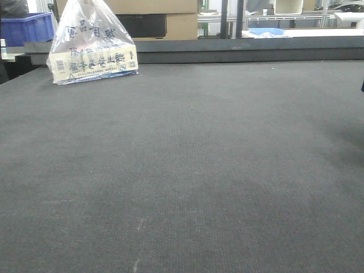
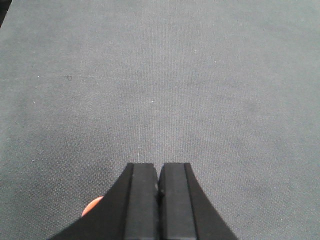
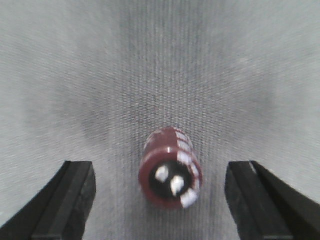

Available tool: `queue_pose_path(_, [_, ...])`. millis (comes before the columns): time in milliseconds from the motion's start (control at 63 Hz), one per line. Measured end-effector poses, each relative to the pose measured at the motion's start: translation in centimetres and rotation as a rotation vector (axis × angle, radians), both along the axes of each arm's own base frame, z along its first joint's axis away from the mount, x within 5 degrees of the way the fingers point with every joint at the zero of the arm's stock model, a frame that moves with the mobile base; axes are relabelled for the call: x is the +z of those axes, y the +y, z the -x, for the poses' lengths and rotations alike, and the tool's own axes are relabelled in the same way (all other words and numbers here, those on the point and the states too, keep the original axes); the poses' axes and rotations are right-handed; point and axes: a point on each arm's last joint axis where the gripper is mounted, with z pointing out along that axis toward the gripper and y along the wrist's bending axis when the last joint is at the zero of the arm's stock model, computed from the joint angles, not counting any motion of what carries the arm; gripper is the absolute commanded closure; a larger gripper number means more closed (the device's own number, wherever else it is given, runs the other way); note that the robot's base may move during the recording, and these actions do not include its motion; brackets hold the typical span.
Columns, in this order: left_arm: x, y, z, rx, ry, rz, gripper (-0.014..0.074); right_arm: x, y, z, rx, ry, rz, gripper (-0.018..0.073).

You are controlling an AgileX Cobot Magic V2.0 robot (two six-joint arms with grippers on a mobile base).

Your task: Place cylindrical capacitor in blue bin on shelf

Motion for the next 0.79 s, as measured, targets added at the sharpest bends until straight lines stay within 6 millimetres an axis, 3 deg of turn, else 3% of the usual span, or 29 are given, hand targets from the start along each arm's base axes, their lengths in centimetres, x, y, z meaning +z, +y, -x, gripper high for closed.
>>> queue_pose_path(159, [0.00, 0.00, 0.00, 0.000, 0.000, 0.000, 0.0707, -0.13, 0.00, -0.28, -0.002, -0.018, 0.000, 0.0141])
queue_pose_path(619, [-0.12, 0.00, 0.10, 0.000, 0.017, 0.001, 0.0707, -0.89, -0.13, -0.65, 0.007, -0.007, 0.019, 0.0365])
queue_pose_path(698, [-0.12, 0.00, 0.10, 0.000, 0.017, 0.001, 0.0707, -0.90, -0.15, -0.63, 0.009, -0.005, 0.022, 0.0454])
queue_pose_path(793, [-0.13, -0.01, 0.11, 0.000, 0.019, 0.001, 0.0707, -0.89, -0.17, -0.63, 0.010, -0.004, 0.025, 0.0637])
